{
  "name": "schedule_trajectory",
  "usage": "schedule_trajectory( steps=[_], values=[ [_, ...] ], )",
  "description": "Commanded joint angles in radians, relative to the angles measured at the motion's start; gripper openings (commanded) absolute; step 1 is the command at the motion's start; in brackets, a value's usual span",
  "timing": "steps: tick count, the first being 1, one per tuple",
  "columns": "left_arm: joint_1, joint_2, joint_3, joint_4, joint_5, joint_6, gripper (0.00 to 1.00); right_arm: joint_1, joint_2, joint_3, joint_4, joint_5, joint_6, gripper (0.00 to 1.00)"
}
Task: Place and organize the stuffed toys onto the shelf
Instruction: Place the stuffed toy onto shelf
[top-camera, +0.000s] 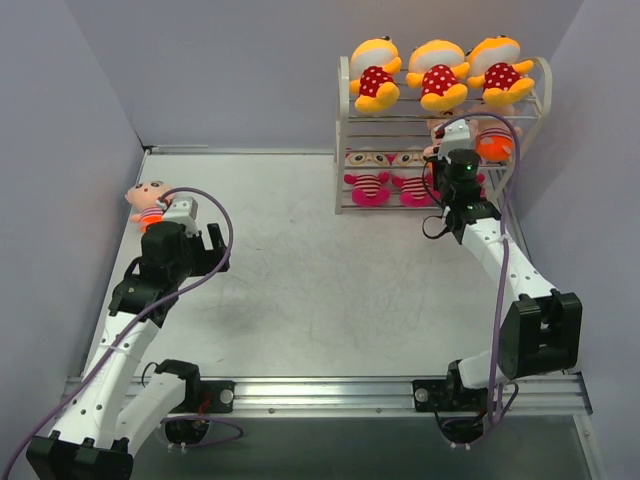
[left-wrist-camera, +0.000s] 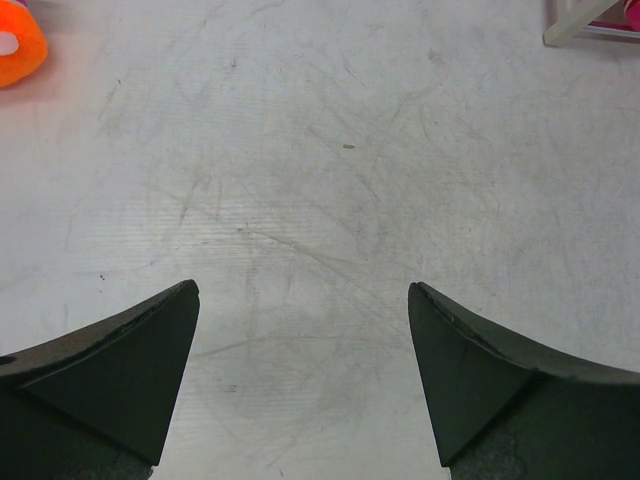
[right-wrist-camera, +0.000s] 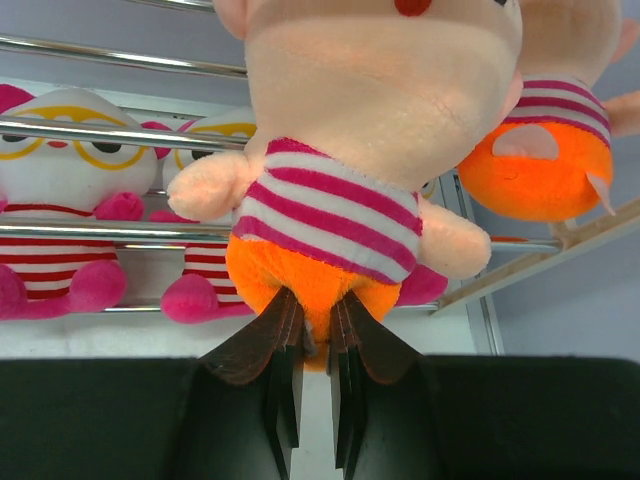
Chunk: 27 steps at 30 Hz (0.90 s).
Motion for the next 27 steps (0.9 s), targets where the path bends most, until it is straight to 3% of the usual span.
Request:
schedule_trajectory(
  steps=[1,13,27],
  values=[
    [0.008,0.002,0.013,0.009,-0.007,0.014,0.94,-0.002,0.021,0.058,0.063,0.038,-0.028,0.05],
    [0.011,0.006,0.012,0.017,0.005,0.02,0.94,-0.002,0.064,0.083,0.081,0.05,-0.051,0.09],
    [0.014,0.01,0.012,0.018,0.014,0.023,0.94,-0.002,0.114,0.1,0.116,0.079,-0.082,0.24]
  ],
)
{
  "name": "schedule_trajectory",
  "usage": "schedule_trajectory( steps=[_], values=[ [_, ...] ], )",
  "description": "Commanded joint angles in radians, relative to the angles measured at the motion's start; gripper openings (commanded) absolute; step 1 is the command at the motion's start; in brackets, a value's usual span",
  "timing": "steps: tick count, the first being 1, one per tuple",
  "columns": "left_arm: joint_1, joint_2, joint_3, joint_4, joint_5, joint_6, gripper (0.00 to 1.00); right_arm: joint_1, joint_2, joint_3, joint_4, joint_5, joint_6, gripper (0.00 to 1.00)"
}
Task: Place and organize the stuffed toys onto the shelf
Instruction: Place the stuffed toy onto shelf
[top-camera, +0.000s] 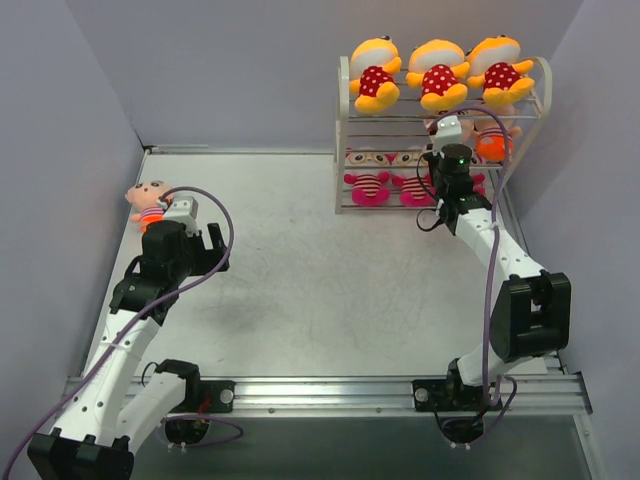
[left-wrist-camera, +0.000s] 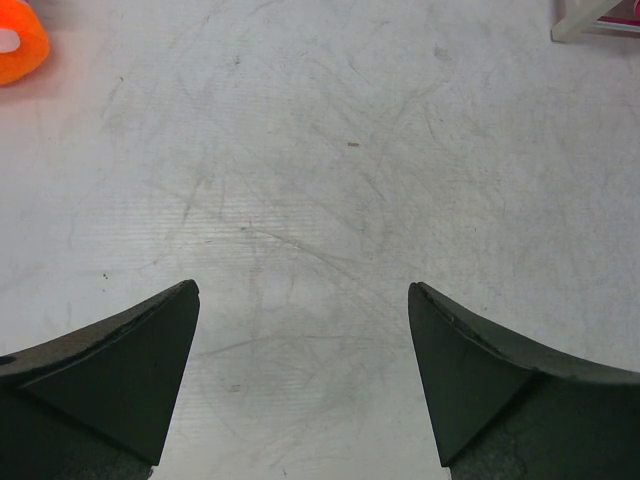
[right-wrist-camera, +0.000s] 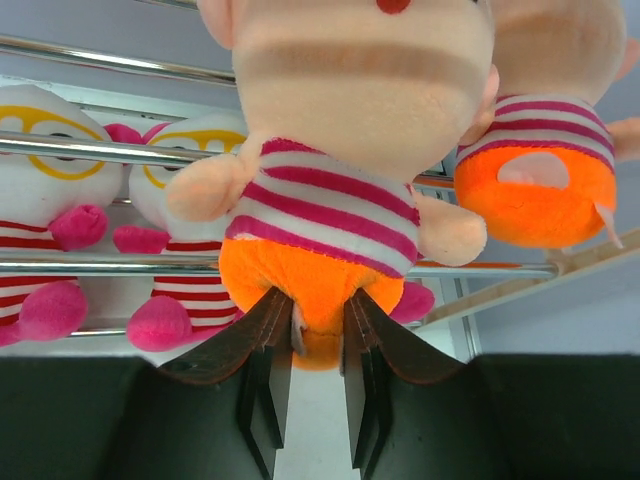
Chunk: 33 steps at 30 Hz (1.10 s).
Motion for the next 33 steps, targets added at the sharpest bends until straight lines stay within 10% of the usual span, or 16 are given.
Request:
schedule_trajectory(
  steps=[1,33],
  values=[
    [0.008,-0.004,0.012,0.016,0.013,0.015,0.94,-0.004,0.005,0.052,0.064,0.034,-0.02,0.24],
    [0.01,-0.015,0.01,0.019,0.021,0.02,0.94,-0.017,0.048,0.085,0.069,0.045,-0.027,0.59]
  ],
)
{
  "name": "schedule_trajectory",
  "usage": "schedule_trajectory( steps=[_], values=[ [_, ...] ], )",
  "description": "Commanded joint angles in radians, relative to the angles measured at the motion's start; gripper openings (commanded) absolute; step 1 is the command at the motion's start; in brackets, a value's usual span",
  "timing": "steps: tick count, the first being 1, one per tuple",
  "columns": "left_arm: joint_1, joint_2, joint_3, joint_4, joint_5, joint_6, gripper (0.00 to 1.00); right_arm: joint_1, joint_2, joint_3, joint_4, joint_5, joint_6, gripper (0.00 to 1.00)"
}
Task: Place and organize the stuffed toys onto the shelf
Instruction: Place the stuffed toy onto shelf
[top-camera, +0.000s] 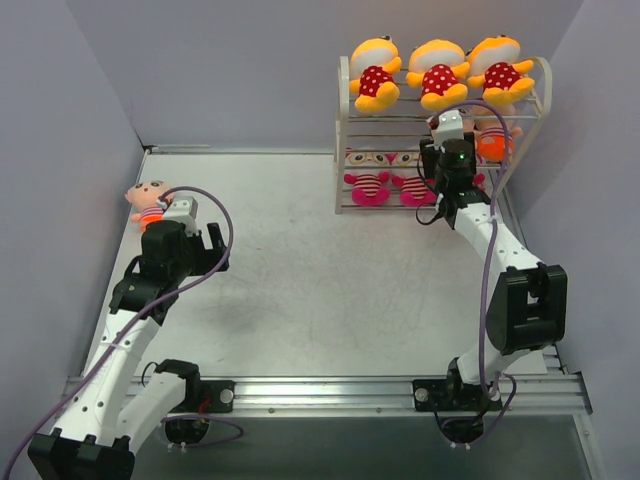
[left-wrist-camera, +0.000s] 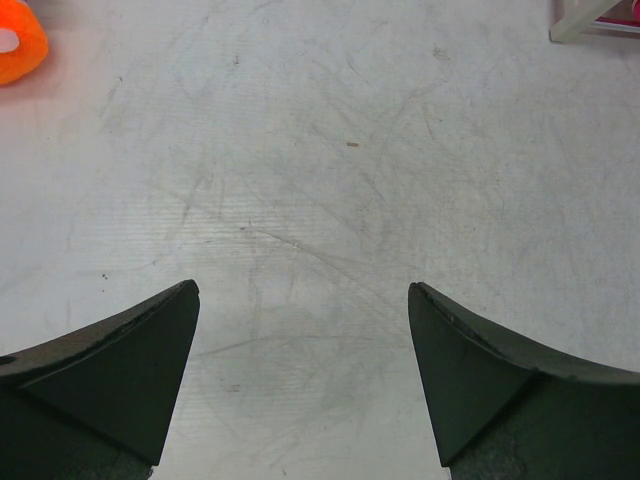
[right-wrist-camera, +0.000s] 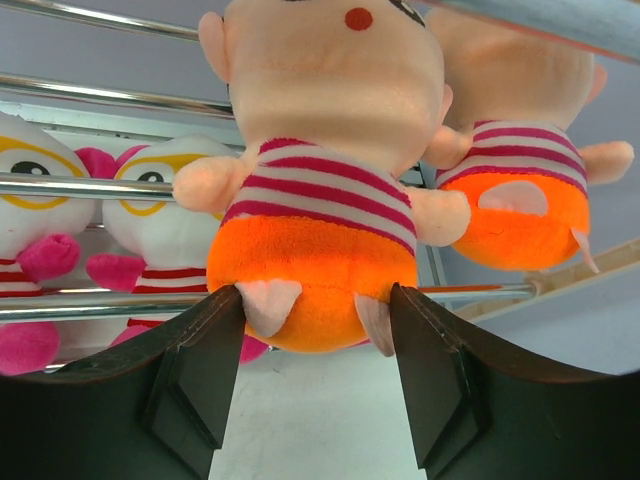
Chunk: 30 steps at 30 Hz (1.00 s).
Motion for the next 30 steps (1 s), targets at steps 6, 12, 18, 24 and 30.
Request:
schedule_trajectory(
  steps=[6,12,18,24,30],
  values=[
    [0.005,-0.016,0.01,0.016,0.015,0.019,0.94,-0.021,0.006,0.009,0.067,-0.009,0.03,0.42],
    [0.005,-0.019,0.01,0.019,0.015,0.021,0.94,-0.035,-0.006,-0.012,0.093,-0.073,0.052,0.25],
    [0.005,-0.019,0.01,0.018,0.016,0.021,0.94,-0.047,-0.027,-0.032,0.121,-0.133,0.061,0.16],
    [0.005,-0.021,0.01,0.019,0.016,0.021,0.94,-0.049,-0.034,-0.035,0.141,-0.179,0.068,0.14],
    [0.005,-0.019,0.01,0.018,0.015,0.021,0.94,-0.049,-0.018,-0.029,0.161,-0.204,0.079,0.13]
  ],
)
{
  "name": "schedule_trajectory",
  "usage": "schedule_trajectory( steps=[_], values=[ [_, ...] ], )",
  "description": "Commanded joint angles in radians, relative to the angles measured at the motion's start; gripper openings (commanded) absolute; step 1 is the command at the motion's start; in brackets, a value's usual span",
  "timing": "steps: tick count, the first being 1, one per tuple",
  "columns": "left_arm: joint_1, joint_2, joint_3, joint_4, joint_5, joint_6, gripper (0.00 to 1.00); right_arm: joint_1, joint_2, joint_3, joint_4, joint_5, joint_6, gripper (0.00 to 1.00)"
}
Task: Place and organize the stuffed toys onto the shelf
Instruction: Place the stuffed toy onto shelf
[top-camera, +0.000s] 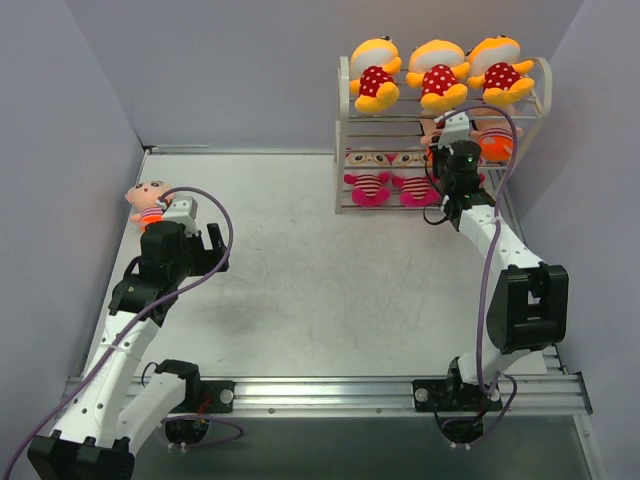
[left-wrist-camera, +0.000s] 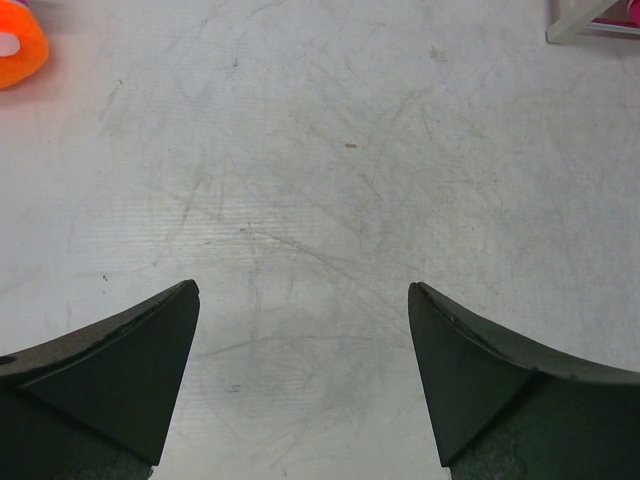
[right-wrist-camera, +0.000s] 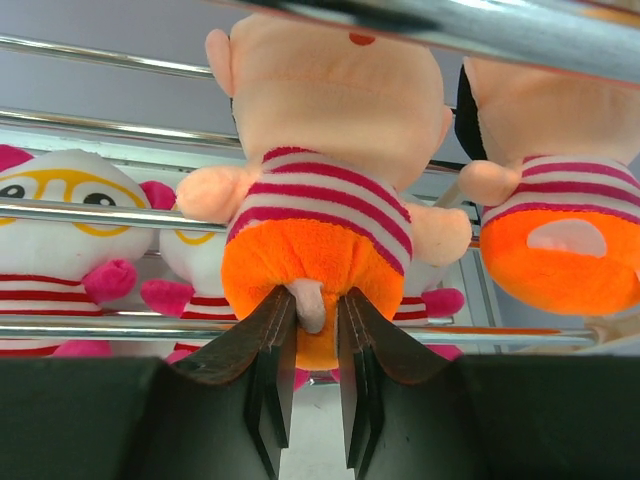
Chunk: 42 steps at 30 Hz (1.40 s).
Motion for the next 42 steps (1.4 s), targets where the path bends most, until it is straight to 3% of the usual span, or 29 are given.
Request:
schedule_trajectory(
  steps=[1,25,42],
  values=[
    [0.005,-0.014,0.01,0.018,0.013,0.017,0.94,-0.003,-0.022,0.007,0.06,-0.034,0.015,0.14],
    [0.005,-0.02,0.009,0.018,0.011,0.019,0.94,-0.005,0.038,0.045,0.07,-0.024,0.02,0.22],
    [0.005,-0.025,0.009,0.018,0.015,0.019,0.94,0.005,-0.005,0.038,0.038,-0.004,0.043,0.54]
  ],
)
